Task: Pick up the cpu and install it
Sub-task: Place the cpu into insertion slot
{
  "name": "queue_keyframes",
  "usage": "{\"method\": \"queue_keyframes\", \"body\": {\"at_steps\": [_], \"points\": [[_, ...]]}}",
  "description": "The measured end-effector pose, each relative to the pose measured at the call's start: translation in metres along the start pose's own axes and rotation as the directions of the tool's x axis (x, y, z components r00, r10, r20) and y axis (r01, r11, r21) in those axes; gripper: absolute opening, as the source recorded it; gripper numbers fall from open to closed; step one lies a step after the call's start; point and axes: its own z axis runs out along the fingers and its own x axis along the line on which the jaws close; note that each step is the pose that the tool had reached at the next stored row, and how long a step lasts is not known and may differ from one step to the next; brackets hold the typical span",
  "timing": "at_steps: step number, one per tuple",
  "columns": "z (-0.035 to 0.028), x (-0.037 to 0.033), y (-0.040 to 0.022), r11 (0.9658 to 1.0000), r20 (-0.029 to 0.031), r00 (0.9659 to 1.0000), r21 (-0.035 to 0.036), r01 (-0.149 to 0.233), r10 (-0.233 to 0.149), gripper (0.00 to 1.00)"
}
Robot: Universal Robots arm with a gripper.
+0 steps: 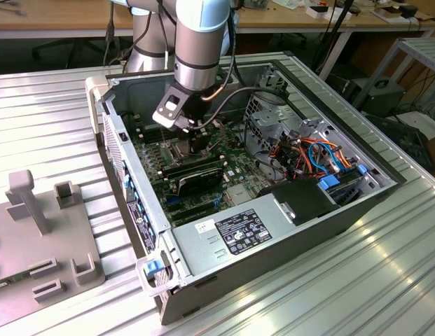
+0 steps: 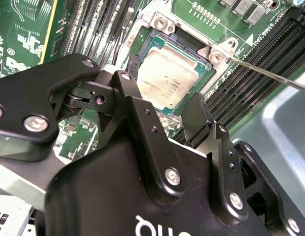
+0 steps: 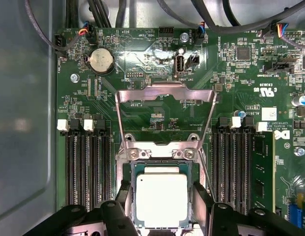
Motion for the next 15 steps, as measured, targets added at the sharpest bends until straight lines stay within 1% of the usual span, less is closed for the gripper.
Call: {"method": "queue_keyframes", "body": {"at_steps": [1,4,5,8,12,15], "points": [[-0.0012,0.0000,0.0001,1.0000,0.0002,1.0000,0.0000,0.000,0.000,0.62],[-0.0071,0.0000,0.0004,1.0000,0.0012,1.0000,-0.0001,0.000,0.000,0.62],[-0.0100,0.0000,0.0005,1.0000,0.0017,1.0000,0.0000,0.000,0.000,0.62],[-0.0149,0.0000,0.0007,1.0000,0.0022,1.0000,0.0000,0.000,0.000,0.62],[-0.0190,-0.0001,0.0009,1.0000,0.0023,1.0000,-0.0001,0.000,0.000,0.62],[-0.0197,-0.0001,0.0010,1.0000,0.0023,1.0000,-0.0001,0.000,0.000,0.62]]}}
